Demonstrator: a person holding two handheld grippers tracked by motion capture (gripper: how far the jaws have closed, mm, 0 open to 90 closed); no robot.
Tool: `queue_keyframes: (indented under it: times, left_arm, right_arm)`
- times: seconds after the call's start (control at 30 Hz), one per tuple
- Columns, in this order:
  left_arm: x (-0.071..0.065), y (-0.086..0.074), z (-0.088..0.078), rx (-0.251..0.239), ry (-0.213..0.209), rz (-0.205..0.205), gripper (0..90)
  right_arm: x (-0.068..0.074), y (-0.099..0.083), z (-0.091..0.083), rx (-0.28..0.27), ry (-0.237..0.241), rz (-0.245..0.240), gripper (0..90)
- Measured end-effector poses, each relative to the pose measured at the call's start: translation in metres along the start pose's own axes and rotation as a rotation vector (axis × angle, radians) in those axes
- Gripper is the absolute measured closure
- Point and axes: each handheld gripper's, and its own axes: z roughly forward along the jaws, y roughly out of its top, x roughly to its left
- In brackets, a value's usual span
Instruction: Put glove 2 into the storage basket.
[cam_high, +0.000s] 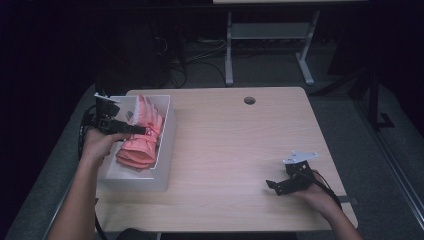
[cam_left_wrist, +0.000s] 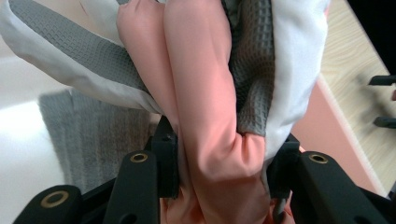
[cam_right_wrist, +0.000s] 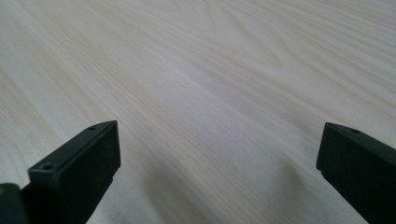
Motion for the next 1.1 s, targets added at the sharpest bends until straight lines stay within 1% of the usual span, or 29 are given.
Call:
queue_keyframes:
  times: [0.03, 0.07, 0.13, 0.2, 0.23, 0.27, 0.37, 0.47, 0.53, 0.57, 0.6, 0.67, 0.77, 0.8, 0.9, 0.97, 1.0, 1.03, 1.1]
  left_arm:
    - [0.002, -0.001, 0.005, 0.01, 0.0, -0.009, 56.7]
    - [0.004, -0.003, 0.01, 0.022, -0.001, -0.005, 56.7]
    - [0.007, -0.006, 0.02, 0.04, -0.007, -0.016, 56.6]
    - [0.008, -0.008, 0.028, 0.056, -0.006, -0.019, 56.5]
    - [0.009, -0.008, 0.031, 0.064, -0.011, -0.02, 56.4]
    - [0.01, -0.009, 0.036, 0.069, -0.017, -0.027, 56.3]
    - [0.013, -0.01, 0.044, 0.082, -0.018, -0.031, 55.6]
    - [0.014, -0.012, 0.05, 0.092, -0.028, -0.03, 54.8]
    - [0.014, -0.012, 0.052, 0.1, -0.029, -0.023, 53.4]
    - [0.014, -0.012, 0.052, 0.099, -0.026, -0.026, 51.9]
    - [0.014, -0.012, 0.053, 0.102, -0.025, -0.02, 50.0]
    - [0.015, -0.012, 0.053, 0.1, -0.014, -0.011, 42.8]
    - [0.015, -0.013, 0.053, 0.091, -0.012, -0.014, 29.7]
    - [0.014, -0.013, 0.054, 0.083, -0.005, -0.021, 26.2]
    - [0.015, -0.012, 0.052, 0.072, 0.024, -0.018, 15.3]
    - [0.015, -0.012, 0.048, 0.051, 0.026, -0.024, 13.7]
    - [0.015, -0.013, 0.045, 0.043, 0.025, -0.02, 13.2]
    - [0.015, -0.013, 0.044, 0.035, 0.027, -0.027, 13.2]
    - [0.016, -0.013, 0.039, 0.037, 0.035, -0.022, 13.2]
  right_arm:
    - [0.0, -0.001, -0.001, -0.001, -0.002, 0.002, 0.0]
    - [0.0, -0.001, -0.001, -0.001, -0.001, 0.002, 0.0]
    - [0.001, 0.0, -0.003, -0.001, -0.002, 0.009, 0.0]
    - [0.0, 0.0, -0.004, -0.008, 0.0, 0.005, 0.0]
    - [0.001, 0.0, -0.005, -0.008, 0.0, 0.01, 0.0]
    - [0.001, 0.0, -0.005, -0.009, 0.001, 0.003, 0.0]
    - [0.002, -0.002, -0.005, -0.001, 0.004, 0.007, 0.0]
    - [0.002, -0.002, -0.006, -0.002, 0.003, 0.006, 0.0]
    - [0.002, -0.002, -0.007, -0.003, 0.004, 0.007, 0.0]
    - [0.002, -0.002, -0.007, -0.004, 0.005, 0.012, 0.0]
    - [0.002, -0.001, -0.007, -0.003, 0.003, 0.01, 0.0]
    - [0.003, -0.001, -0.006, -0.005, 0.004, 0.004, 0.0]
    - [0.003, -0.001, -0.006, -0.005, 0.006, 0.008, 0.0]
    - [0.003, -0.001, -0.007, -0.005, 0.005, 0.008, 0.0]
    - [0.003, -0.001, -0.007, -0.005, 0.005, 0.009, 0.0]
    - [0.003, -0.001, -0.007, -0.005, 0.005, 0.012, 0.0]
    - [0.003, -0.001, -0.006, -0.006, 0.006, 0.01, 0.0]
    - [0.004, 0.0, -0.006, -0.006, 0.007, 0.01, 0.0]
    - [0.004, 0.0, -0.006, -0.005, 0.008, 0.002, 0.0]
